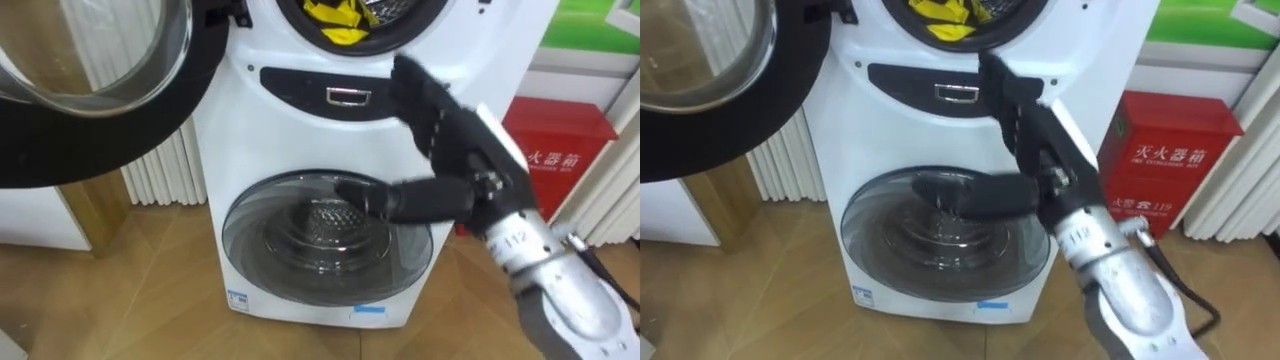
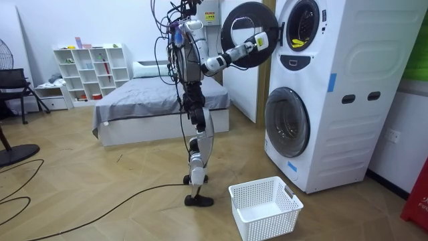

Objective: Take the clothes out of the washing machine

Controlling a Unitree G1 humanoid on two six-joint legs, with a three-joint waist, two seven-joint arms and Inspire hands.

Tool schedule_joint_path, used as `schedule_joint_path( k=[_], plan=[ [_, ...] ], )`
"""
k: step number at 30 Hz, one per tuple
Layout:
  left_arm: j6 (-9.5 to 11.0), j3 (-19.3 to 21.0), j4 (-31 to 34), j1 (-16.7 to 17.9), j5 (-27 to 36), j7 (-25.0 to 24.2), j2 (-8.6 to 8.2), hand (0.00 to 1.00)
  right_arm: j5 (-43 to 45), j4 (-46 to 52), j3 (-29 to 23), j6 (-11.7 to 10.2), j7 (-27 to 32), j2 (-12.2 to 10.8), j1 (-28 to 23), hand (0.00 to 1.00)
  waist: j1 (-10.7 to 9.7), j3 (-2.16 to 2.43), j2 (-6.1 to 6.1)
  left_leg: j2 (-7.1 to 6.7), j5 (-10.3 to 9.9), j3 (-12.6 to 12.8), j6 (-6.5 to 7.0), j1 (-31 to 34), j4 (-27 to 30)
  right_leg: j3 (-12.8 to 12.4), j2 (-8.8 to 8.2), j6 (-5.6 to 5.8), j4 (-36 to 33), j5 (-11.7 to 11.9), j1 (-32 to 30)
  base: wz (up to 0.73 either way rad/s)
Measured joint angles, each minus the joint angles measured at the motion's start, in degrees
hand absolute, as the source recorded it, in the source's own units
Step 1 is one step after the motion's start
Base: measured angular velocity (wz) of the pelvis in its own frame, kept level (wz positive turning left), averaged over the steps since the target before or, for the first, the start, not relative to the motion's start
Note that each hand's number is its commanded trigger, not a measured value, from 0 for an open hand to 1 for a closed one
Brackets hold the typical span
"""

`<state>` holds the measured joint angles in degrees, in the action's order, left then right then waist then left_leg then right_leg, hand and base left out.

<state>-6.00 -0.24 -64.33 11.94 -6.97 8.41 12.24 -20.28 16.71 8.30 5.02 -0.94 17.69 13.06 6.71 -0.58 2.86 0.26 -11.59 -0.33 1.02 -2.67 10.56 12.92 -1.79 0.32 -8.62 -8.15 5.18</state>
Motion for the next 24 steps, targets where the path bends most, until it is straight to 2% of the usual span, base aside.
schedule_joint_path(
  k=[1, 3, 8, 13, 14, 18, 21, 24],
  plan=[
    [-0.4, 0.0, 0.0, 0.0, 0.0, 0.0, -0.36, 0.0, -0.8, -0.7, 0.0, 0.0, 1.2, -0.3, 2.2, 0.0, 0.1, -0.09, -0.01, 0.02, 0.0, -0.1, 0.0, 0.0, 0.0, 0.1, 0.0, 0.0, 0.0, 0.0, 0.0, 0.0],
    [-1.2, 0.0, -0.1, 0.1, 0.0, 0.0, -0.57, 0.0, -0.8, -0.7, 0.0, 0.0, 2.2, -0.5, 3.4, 0.0, 0.2, 0.04, 0.26, 0.04, 0.0, -0.3, 0.0, 0.1, -0.1, 0.5, 0.0, 0.01, 0.0, 0.0, 0.0, 0.05],
    [-2.6, -0.1, 0.0, 0.1, 0.1, 0.8, -0.62, 0.0, -2.5, -1.7, 0.1, 0.0, 3.9, -0.5, 4.8, 0.0, 0.7, 0.04, 0.89, 0.08, 0.0, -0.9, -0.01, 0.1, 0.2, 1.7, -0.01, 0.06, 0.0, 0.0, 0.2, 0.07],
    [-2.8, -0.1, 0.3, -0.1, 0.1, 1.1, -0.66, 0.0, -5.3, -5.6, 0.1, 0.1, 5.4, -1.8, 6.5, 0.0, 1.8, -0.19, 1.2, 0.29, -0.4, -1.2, -0.01, 0.6, 1.5, 1.1, 0.14, 0.12, -0.1, -0.2, 0.4, 0.06],
    [-2.9, 0.1, 0.3, -0.2, 0.0, 1.0, -0.75, 0.0, -5.2, -5.7, 0.1, 0.0, 5.1, -2.0, 6.5, 0.0, 1.8, -0.25, 1.11, 0.45, -1.1, -1.4, -0.03, 1.1, 3.0, 1.1, 0.16, 0.1, -0.4, -0.5, 0.4, 0.06],
    [-2.8, 0.3, 0.3, 0.2, 0.1, 0.9, -0.85, 0.0, -4.9, -8.3, 1.5, -0.2, 5.4, -1.9, 6.5, 0.0, 4.3, -0.78, 0.22, 1.23, -3.9, -0.5, -0.45, 1.8, 7.9, -0.7, 0.7, -0.58, -3.3, -2.7, 0.5, -0.08],
    [-2.8, 1.3, 0.3, 0.1, 0.1, 0.8, -0.83, 0.0, -4.8, -10.2, 1.8, -0.2, 5.9, -1.9, 6.5, 0.0, 4.7, -0.7, 0.32, 1.31, -5.4, -1.2, -0.86, 3.6, 10.6, -0.3, 0.73, -1.32, -6.3, -4.9, -0.8, 0.1],
    [-2.8, 1.4, -0.2, 0.4, 0.0, -0.1, -1.1, 0.0, -5.4, -10.6, 1.8, -0.2, 6.6, -1.8, 6.5, 0.0, 4.9, -0.24, -0.02, 1.43, -5.2, -1.4, -1.21, 4.3, 11.4, -0.1, 0.79, -1.98, -7.0, -5.5, -1.3, 0.11]
  ],
)
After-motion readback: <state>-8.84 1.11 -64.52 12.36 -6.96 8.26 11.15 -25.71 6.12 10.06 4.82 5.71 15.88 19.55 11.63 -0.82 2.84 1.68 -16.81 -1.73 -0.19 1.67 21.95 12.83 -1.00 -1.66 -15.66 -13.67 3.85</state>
